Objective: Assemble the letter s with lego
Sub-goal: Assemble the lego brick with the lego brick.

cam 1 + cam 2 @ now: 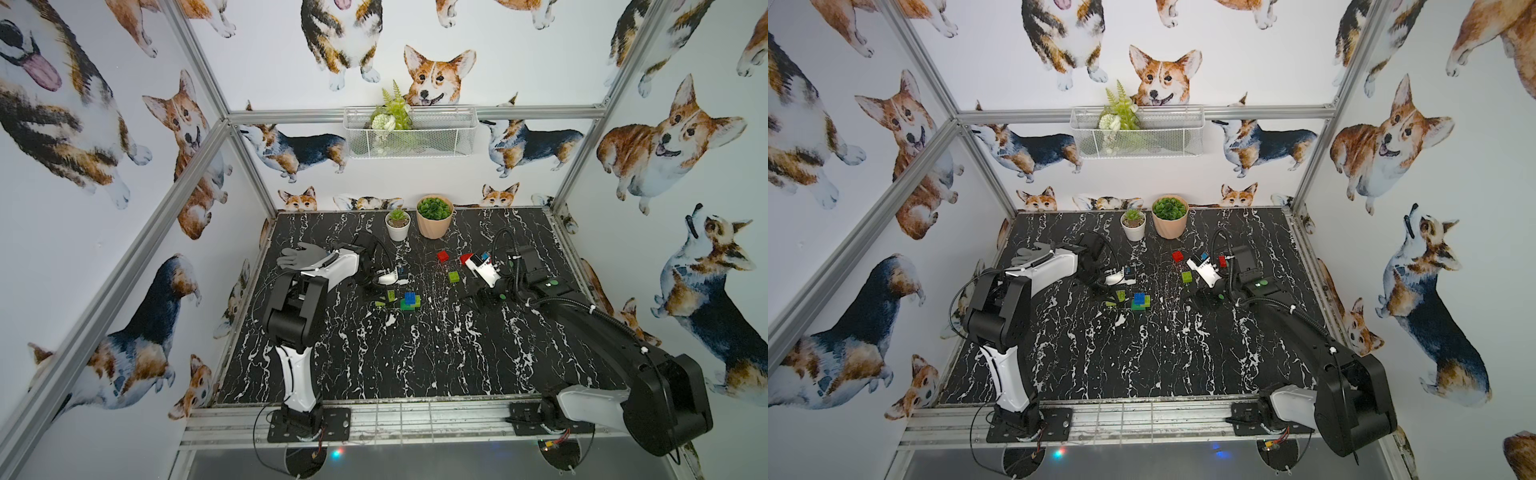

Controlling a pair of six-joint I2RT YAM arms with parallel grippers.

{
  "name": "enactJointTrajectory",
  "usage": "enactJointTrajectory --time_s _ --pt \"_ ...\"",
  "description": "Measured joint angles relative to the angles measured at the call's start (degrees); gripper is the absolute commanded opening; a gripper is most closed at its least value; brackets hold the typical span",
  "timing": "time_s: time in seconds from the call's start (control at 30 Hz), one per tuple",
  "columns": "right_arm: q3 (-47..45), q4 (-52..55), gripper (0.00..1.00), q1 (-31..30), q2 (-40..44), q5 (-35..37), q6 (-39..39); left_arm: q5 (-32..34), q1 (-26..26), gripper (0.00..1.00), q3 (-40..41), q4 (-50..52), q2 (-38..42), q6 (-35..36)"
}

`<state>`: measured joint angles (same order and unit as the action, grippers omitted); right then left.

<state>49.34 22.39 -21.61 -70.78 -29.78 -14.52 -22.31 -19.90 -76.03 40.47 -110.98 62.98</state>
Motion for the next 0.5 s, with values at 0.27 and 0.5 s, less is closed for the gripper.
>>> enactJointTrajectory --time_s 0.27,0.5 --pt "0.02 0.02 0.84 0.0 -0.02 -0.02 0.0 5.64 0.79 0.26 0.31 2.05 1.22 0.0" --pt "0.02 0.0 0.84 0.0 -0.35 -0.15 0.0 9.18 0.87 0.47 -0.55 4.35 1.22 -0.37"
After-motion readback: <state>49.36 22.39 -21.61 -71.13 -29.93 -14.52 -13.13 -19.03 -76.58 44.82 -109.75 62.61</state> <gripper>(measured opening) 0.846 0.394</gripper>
